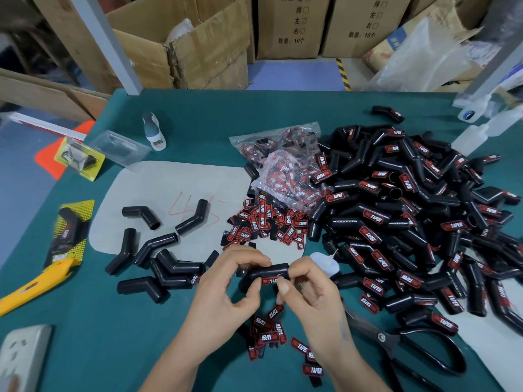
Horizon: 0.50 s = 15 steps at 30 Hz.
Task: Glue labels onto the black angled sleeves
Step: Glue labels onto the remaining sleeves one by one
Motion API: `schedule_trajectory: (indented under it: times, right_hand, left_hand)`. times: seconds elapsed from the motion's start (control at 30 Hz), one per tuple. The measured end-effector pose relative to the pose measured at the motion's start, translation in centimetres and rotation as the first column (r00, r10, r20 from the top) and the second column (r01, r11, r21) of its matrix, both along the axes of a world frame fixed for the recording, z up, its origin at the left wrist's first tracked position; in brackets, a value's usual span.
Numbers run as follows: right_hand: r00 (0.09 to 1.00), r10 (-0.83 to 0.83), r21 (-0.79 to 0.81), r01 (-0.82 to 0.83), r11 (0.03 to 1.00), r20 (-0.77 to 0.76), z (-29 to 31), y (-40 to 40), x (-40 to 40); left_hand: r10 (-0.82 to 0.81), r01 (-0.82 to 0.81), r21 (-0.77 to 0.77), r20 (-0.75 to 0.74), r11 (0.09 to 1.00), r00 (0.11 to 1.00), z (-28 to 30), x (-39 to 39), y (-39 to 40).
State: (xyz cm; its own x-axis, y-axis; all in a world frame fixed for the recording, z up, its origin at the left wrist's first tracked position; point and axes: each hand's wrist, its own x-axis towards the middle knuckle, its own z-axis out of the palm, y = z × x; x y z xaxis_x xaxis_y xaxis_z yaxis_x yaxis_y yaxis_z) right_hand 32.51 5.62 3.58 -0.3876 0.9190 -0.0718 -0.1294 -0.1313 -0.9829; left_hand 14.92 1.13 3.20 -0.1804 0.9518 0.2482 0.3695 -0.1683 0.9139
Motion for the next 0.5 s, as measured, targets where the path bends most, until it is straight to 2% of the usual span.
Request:
schedule_trajectory:
  times: [0.5]
  right_hand:
    - [1.0, 0.02, -0.02, -0.02, 1.0, 0.003, 0.2, -0.04, 0.06]
  left_hand:
    - [0.003, -0.003, 0.01, -0.058, 1.0, 0.998, 0.02, 0.08, 0.05]
